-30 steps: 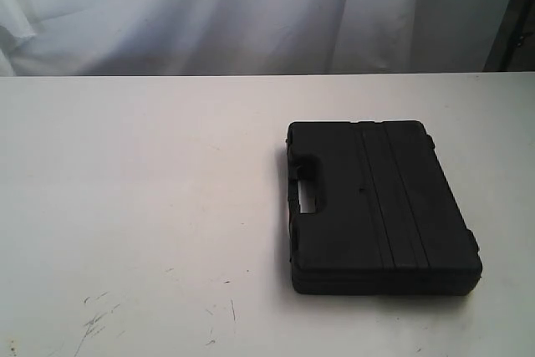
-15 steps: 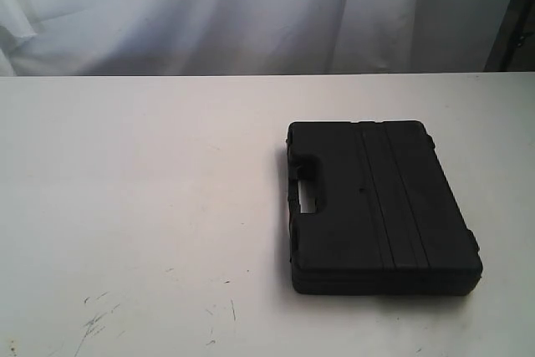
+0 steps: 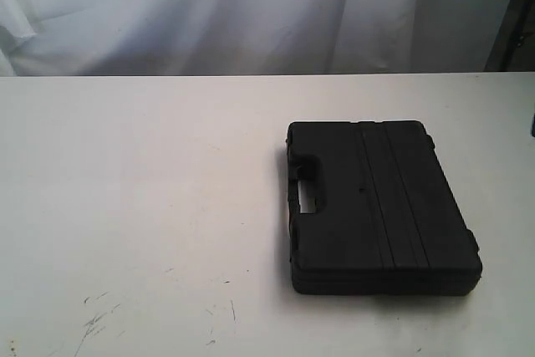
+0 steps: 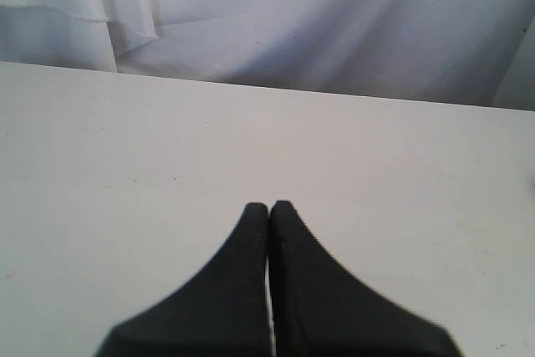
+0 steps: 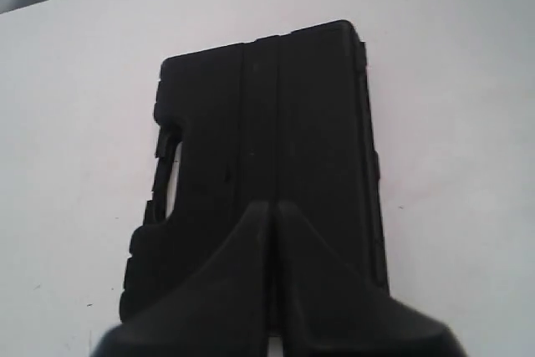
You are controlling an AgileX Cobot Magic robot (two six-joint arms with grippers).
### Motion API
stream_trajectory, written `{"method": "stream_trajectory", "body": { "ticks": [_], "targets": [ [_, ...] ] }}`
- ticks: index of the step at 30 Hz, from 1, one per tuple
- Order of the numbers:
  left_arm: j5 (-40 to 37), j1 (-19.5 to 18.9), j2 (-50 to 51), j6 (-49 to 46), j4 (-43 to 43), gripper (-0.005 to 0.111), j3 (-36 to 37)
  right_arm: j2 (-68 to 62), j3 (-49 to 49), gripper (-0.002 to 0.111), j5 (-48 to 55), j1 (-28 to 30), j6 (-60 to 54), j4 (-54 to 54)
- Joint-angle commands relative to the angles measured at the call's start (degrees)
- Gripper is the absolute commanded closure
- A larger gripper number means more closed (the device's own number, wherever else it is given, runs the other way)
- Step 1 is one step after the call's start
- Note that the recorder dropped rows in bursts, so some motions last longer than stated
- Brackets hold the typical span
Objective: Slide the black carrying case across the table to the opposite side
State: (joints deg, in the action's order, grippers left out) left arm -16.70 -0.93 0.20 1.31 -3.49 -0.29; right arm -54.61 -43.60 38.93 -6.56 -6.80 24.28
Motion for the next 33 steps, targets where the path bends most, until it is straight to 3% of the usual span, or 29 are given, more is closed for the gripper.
{"method": "stream_trajectory", "body": {
  "ticks": [1, 20, 33],
  "targets": [
    [0.4, -0.1, -0.2, -0.1, 0.0, 0.107, 0.3, -5.5, -4.6, 0.108, -0.3, -4.6, 0.2, 0.6],
    [0.4, -0.1, -0.2, -0.1, 0.0, 0.107, 0.3, -32.5, -27.2, 0.108, 9.6, -20.9, 13.2, -11.0],
    [0.4, -0.1, -0.2, -0.1, 0.0, 0.107, 0.3, -48.5, -39.1, 0.108, 15.0, -27.2, 19.2, -14.2]
  ]
}}
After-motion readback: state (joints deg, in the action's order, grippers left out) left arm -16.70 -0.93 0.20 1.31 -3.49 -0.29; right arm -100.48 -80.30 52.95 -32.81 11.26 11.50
